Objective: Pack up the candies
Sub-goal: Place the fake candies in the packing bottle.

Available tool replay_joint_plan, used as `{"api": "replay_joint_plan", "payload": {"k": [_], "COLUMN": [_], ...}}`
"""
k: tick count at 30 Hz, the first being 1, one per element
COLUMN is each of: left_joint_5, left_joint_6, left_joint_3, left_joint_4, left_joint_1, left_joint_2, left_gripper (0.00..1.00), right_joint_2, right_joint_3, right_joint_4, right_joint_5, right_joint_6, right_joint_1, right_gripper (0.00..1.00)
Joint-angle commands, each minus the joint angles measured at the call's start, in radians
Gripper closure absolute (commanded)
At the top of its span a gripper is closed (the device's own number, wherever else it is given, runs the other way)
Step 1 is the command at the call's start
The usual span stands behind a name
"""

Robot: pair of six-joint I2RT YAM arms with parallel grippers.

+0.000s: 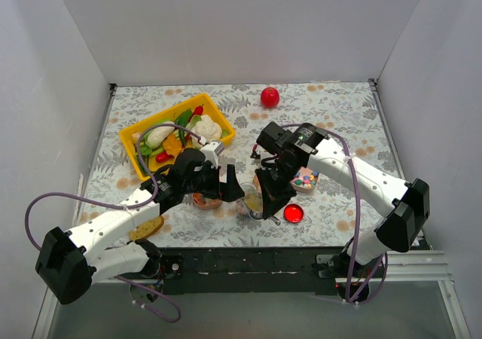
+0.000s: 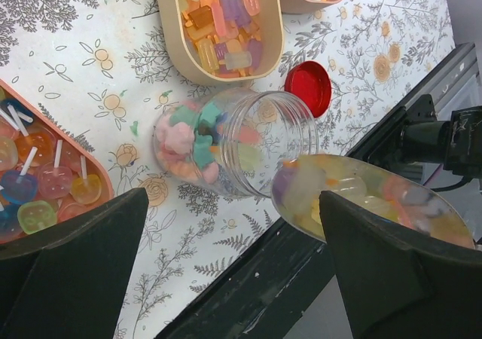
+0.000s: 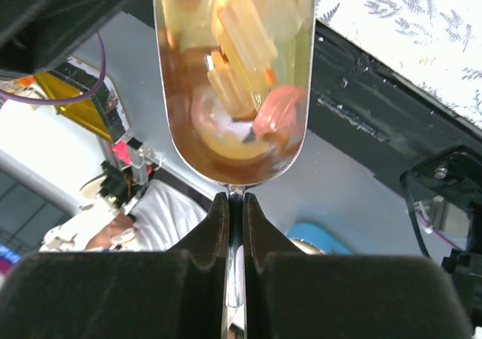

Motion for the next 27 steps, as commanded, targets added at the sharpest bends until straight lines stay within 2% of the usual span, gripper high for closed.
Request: {"api": "replay_joint_plan", "payload": {"k": [1,8,20,27], "left_joint_5": [-0.012,-0.018,-0.031,-0.04], "left_joint_6": [0.034,0.032,0.045,0.049], "left_joint_3": [0.026,0.029,0.039,0.04], "left_joint_4": [-0.002,0.006,0.005,0.005], "left_joint_1": [-0.008,-0.008,-0.009,-0.009], "left_joint_2": [0.004,0.007,0.002,-0.007], "left_gripper": [0.02,0.02,0.02,0.02], "right_joint_2": [-0.021,0.007,0.004,-0.002], "right_joint_3": [-0.029,-0.001,-0.059,-0.067], "right_joint_4": [0.004,0.004,0.004,0.006], "right_joint_5": [-0.079,-0.127,-0.334,-0.395], "right_joint_6": [0.009,0.001,0.02,0.047], "right_joint_1": [-0.041,-0.087,-0.184,-0.224], "right_gripper": [0.99,0.99,0.99,0.99]}}
